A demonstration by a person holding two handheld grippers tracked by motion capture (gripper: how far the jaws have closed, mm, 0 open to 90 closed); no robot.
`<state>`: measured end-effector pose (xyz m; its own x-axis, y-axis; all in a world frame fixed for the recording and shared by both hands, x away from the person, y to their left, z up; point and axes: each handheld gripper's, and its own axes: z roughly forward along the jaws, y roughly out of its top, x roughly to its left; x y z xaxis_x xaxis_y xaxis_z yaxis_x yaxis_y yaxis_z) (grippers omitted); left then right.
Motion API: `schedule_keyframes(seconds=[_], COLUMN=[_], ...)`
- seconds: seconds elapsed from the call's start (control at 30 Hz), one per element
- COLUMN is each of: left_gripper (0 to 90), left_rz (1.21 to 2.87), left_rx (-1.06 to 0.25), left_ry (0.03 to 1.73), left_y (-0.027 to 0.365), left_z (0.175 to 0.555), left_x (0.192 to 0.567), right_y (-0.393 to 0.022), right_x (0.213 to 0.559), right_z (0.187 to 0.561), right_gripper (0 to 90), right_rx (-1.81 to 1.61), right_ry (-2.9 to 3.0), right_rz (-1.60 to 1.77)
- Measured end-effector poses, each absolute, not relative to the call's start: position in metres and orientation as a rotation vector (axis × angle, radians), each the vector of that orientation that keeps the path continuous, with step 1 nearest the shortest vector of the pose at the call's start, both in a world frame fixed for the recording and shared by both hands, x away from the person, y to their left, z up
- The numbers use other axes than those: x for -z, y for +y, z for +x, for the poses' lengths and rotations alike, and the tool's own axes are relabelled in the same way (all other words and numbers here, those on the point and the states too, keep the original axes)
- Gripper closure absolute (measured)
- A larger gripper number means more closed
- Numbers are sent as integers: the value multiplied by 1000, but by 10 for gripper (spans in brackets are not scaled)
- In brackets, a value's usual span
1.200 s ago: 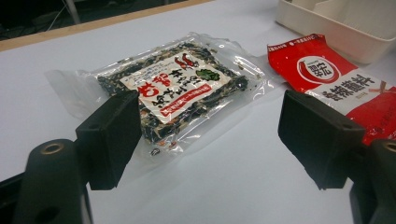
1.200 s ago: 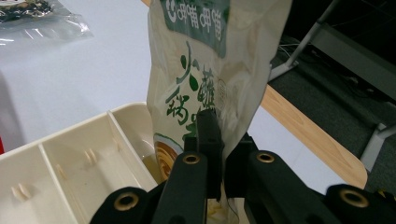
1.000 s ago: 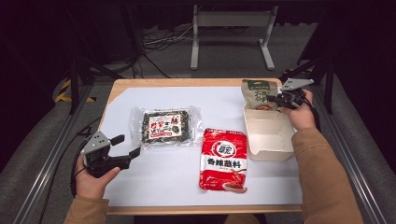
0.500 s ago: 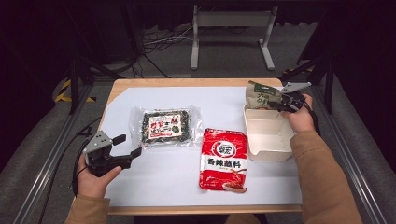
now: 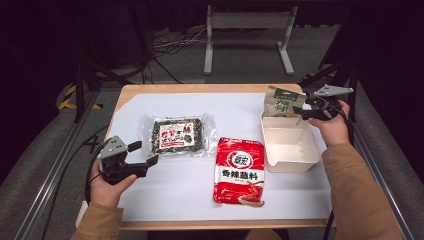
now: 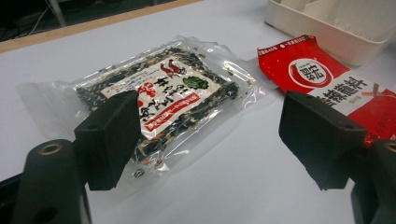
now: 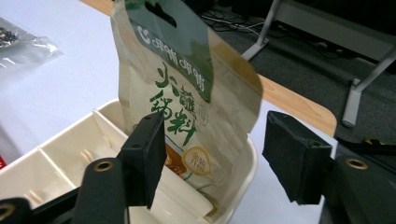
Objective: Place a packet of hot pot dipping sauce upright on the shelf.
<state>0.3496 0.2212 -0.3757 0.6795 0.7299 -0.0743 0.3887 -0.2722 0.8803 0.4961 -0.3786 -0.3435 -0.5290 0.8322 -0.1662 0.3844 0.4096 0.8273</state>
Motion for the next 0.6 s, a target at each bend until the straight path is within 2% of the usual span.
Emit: schedule_keyframes(seconds=[0.4, 0.6], left_gripper=[227, 284], left_rz=[1940, 1963], left_rx=[-406, -411], left_ry=[834, 810], left_y=[206, 201], left_z=[358, 357], left_x=[374, 373], right_y=[-376, -366], right_x=[320, 314], right_z=[449, 425], right_gripper=[350, 359], right_rx=[-1052, -1123], right_ry=[2020, 2032], right_rz=[1072, 1031])
